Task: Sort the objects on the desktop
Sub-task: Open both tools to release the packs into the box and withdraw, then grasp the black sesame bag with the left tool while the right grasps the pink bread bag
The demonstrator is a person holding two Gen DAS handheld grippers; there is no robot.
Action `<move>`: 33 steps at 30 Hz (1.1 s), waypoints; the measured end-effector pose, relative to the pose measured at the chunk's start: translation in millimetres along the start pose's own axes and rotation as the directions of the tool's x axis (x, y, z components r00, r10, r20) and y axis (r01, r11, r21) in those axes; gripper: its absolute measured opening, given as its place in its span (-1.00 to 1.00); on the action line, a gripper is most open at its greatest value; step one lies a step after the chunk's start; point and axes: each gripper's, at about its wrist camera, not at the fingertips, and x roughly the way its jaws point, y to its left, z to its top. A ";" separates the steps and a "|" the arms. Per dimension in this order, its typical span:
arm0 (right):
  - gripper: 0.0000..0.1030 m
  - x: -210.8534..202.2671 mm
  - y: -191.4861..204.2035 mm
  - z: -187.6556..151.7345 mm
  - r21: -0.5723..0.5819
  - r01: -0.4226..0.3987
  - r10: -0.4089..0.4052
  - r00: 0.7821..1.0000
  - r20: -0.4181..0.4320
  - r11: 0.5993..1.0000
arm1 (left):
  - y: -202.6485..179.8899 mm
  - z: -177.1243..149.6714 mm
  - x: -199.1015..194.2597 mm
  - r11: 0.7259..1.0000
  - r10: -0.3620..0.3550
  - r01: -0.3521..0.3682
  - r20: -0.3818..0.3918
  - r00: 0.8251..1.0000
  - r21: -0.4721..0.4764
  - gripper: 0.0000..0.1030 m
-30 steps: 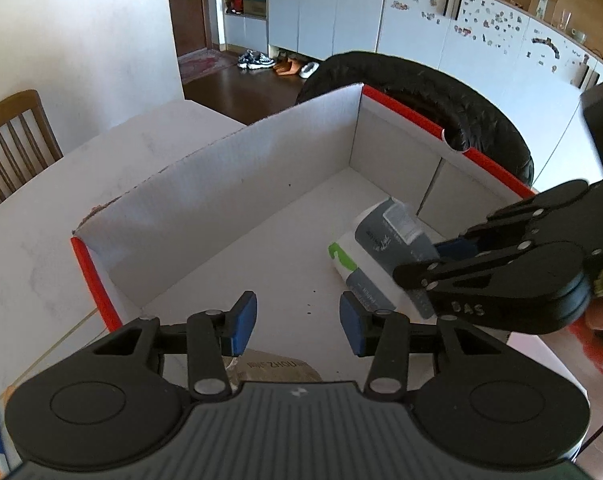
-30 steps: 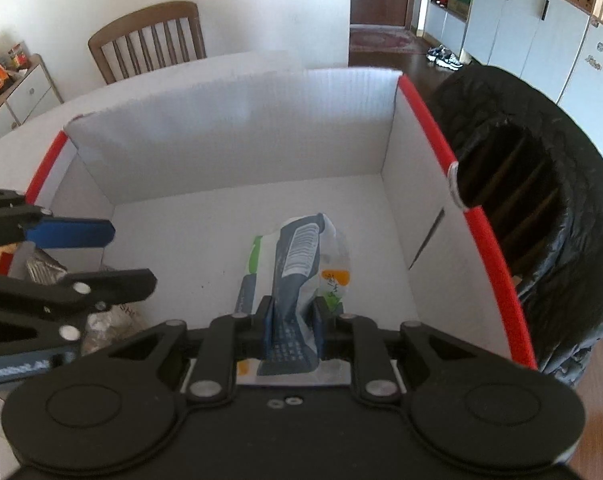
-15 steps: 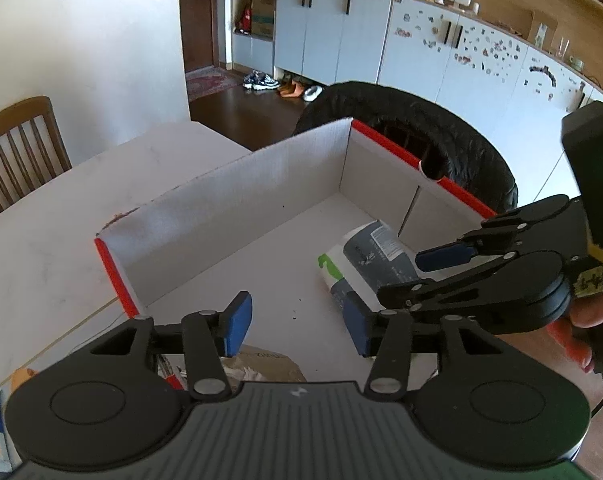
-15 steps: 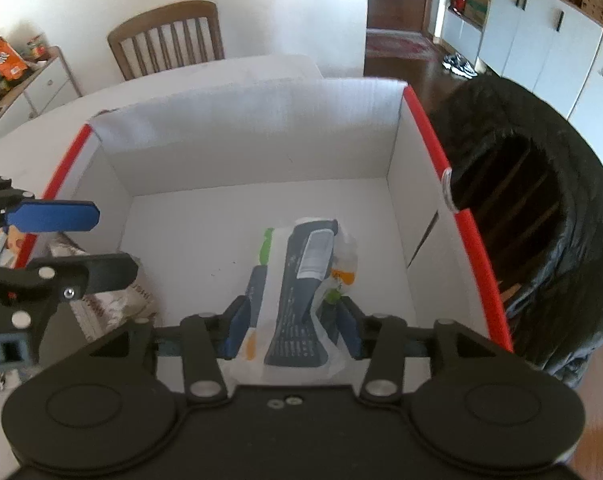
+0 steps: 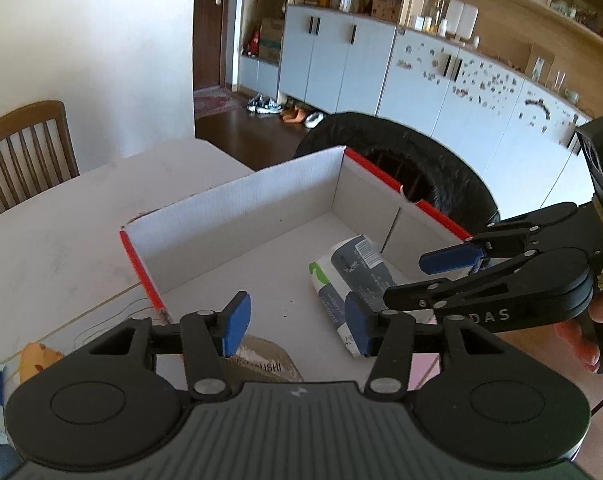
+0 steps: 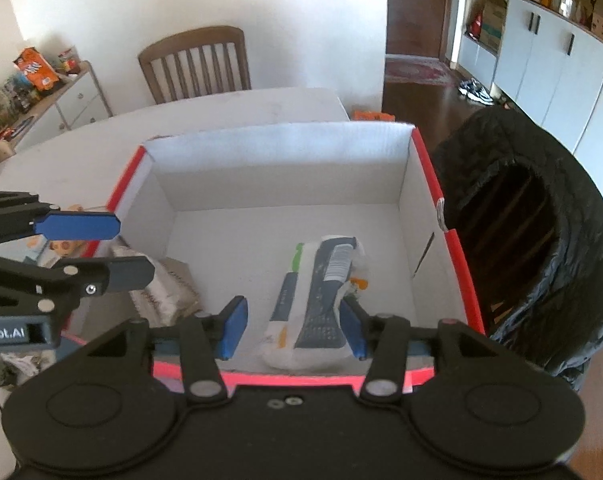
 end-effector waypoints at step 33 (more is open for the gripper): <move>0.59 -36.0 183.1 -56.6 -0.048 -0.021 0.029 0.986 0.167 0.999 | 111.5 -101.0 -165.7 0.997 0.038 -0.022 0.217 0.975 -0.078 1.00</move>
